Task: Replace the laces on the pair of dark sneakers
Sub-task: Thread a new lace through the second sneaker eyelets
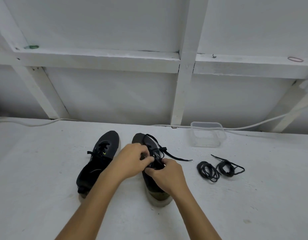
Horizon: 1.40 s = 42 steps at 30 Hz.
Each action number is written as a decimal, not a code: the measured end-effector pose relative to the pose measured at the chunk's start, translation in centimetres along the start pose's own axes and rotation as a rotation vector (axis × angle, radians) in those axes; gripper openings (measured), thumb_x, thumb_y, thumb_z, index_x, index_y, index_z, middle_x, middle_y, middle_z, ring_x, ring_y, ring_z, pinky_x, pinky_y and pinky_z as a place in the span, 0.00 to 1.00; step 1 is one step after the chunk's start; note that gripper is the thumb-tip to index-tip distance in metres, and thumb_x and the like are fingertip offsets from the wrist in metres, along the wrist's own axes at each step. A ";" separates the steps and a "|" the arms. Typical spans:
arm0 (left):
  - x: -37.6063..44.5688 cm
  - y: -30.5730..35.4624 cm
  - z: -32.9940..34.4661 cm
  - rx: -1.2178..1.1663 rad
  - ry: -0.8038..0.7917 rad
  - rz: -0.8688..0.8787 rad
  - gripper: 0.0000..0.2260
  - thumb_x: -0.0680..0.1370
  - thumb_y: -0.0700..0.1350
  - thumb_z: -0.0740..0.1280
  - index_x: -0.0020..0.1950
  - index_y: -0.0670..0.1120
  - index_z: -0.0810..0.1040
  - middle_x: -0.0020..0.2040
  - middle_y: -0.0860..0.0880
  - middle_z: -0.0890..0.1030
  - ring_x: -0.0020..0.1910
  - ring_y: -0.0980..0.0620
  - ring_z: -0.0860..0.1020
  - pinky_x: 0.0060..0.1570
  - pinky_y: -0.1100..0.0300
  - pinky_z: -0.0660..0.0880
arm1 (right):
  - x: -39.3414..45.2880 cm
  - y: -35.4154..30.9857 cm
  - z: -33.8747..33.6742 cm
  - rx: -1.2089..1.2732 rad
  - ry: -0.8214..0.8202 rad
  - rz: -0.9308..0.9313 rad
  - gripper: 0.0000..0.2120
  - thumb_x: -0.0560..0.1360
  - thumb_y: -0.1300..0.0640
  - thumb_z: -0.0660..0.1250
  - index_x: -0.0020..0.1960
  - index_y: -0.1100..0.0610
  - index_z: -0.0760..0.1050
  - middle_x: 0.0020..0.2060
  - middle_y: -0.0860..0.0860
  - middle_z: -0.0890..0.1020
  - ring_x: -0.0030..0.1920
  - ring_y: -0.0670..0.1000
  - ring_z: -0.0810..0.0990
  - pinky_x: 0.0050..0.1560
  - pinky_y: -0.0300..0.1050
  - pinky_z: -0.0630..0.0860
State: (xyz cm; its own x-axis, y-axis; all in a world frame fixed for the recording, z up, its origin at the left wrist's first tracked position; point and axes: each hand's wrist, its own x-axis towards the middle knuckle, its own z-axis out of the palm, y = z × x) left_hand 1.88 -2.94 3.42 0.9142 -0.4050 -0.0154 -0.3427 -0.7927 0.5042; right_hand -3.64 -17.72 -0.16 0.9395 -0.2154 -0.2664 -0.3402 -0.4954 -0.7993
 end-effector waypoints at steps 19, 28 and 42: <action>0.0 1.1 -0.3 -0.298 0.045 -0.121 0.11 0.75 0.56 0.71 0.42 0.54 0.71 0.37 0.58 0.78 0.36 0.57 0.77 0.41 0.57 0.74 | 0.0 0.3 -0.1 0.016 -0.001 0.013 0.11 0.68 0.41 0.75 0.44 0.46 0.78 0.37 0.41 0.82 0.38 0.41 0.80 0.34 0.35 0.74; 0.4 1.7 -2.5 -0.288 -0.105 -0.001 0.05 0.78 0.48 0.71 0.42 0.54 0.83 0.35 0.59 0.81 0.35 0.62 0.76 0.37 0.67 0.71 | -0.1 0.3 -0.2 0.031 0.010 0.015 0.10 0.67 0.42 0.75 0.41 0.46 0.79 0.36 0.41 0.82 0.38 0.41 0.81 0.34 0.36 0.73; -0.1 0.6 -1.2 -0.279 0.064 -0.249 0.09 0.74 0.60 0.71 0.41 0.55 0.81 0.36 0.62 0.81 0.37 0.64 0.77 0.35 0.68 0.69 | -0.1 0.3 -0.2 0.032 0.004 0.014 0.10 0.67 0.42 0.75 0.38 0.43 0.76 0.36 0.40 0.82 0.39 0.42 0.82 0.38 0.38 0.79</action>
State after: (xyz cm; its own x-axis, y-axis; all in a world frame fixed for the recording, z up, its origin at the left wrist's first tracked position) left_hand 1.82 -2.84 4.83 0.9767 -0.1792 -0.1180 -0.0438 -0.7049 0.7080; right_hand -3.81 -17.99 -0.26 0.9343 -0.2260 -0.2757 -0.3522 -0.4647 -0.8124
